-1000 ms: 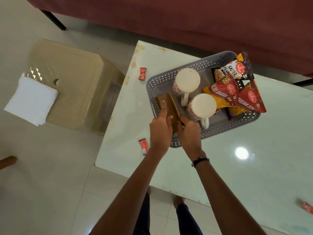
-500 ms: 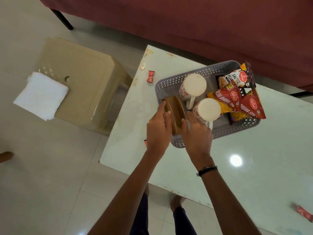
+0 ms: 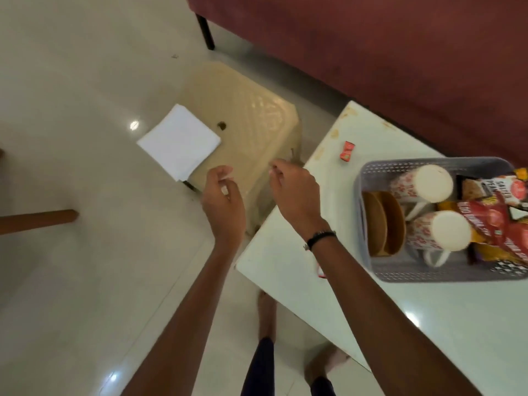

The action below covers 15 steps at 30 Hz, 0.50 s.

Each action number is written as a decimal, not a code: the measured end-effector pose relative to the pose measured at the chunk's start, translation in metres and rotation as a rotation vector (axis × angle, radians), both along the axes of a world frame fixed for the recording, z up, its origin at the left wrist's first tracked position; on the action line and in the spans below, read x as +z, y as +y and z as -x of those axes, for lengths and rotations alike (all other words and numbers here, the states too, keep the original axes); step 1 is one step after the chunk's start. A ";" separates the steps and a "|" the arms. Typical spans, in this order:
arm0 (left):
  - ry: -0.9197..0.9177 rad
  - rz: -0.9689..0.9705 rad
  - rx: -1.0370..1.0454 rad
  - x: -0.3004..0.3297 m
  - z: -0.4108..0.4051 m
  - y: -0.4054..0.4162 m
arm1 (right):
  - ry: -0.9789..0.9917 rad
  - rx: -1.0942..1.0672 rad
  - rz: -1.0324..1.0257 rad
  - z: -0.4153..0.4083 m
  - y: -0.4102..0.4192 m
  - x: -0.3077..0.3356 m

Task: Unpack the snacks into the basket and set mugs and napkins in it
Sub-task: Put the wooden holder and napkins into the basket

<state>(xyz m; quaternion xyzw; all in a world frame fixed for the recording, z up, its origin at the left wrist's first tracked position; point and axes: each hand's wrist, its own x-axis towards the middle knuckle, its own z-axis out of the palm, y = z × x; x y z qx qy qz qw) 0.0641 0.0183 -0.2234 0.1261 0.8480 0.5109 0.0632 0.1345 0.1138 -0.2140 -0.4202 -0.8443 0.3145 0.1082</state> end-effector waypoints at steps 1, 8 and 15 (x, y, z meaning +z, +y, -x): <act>-0.006 -0.004 0.040 -0.001 0.015 -0.006 | 0.008 0.059 0.002 0.018 -0.005 -0.005; -0.178 0.101 0.276 -0.038 0.106 -0.038 | 0.013 0.391 -0.016 0.122 -0.028 -0.032; -0.463 0.089 0.310 -0.060 0.139 -0.035 | -0.104 0.584 -0.082 0.169 -0.026 -0.057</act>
